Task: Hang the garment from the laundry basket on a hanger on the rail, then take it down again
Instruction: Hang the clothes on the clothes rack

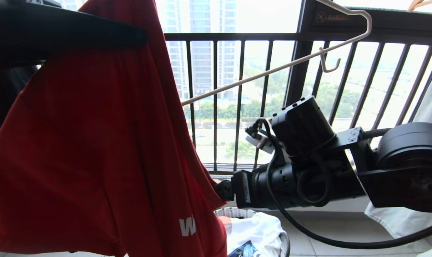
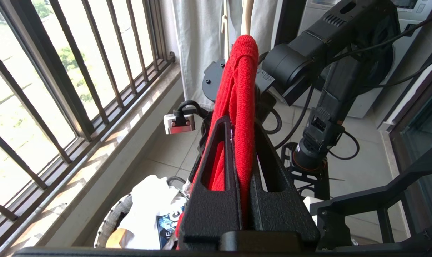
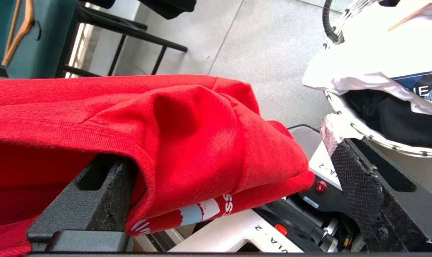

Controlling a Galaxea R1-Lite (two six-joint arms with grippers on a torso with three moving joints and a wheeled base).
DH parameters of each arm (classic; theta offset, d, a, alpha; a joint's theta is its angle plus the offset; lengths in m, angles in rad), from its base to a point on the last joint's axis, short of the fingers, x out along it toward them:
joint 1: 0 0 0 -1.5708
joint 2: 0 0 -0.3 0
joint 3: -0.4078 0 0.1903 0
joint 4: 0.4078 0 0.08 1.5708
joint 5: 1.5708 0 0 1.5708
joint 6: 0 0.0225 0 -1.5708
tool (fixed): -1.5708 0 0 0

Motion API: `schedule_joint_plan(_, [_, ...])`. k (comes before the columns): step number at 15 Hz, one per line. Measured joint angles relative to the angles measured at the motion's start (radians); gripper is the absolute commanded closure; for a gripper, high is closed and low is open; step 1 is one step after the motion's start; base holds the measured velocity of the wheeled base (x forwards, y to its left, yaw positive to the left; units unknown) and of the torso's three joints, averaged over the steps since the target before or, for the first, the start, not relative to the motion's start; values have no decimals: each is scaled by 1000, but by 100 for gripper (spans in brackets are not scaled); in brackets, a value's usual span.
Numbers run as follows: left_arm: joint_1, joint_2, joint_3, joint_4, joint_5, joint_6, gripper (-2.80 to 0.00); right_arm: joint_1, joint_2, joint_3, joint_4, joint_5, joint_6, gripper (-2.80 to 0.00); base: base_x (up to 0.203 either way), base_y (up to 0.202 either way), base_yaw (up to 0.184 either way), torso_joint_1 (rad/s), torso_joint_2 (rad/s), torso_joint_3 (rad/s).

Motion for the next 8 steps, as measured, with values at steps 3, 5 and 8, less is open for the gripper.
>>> schedule_joint_plan(3, [0, -1, 0, 0, 0, 0, 0, -16, 7, 14, -2, -24, -10, -280, 0, 0, 0, 0, 0, 0])
schedule_joint_plan(5, [0, -1, 0, 0, 0, 0, 0, -36, 0, 16, -5, -24, -12, 0, 0, 0, 0, 0, 0, 0])
schedule_joint_plan(8, [0, -1, 1, 0, 0, 0, 0, -60, -14, 16, -8, -24, -27, 0, 0, 0, 0, 0, 0, 0])
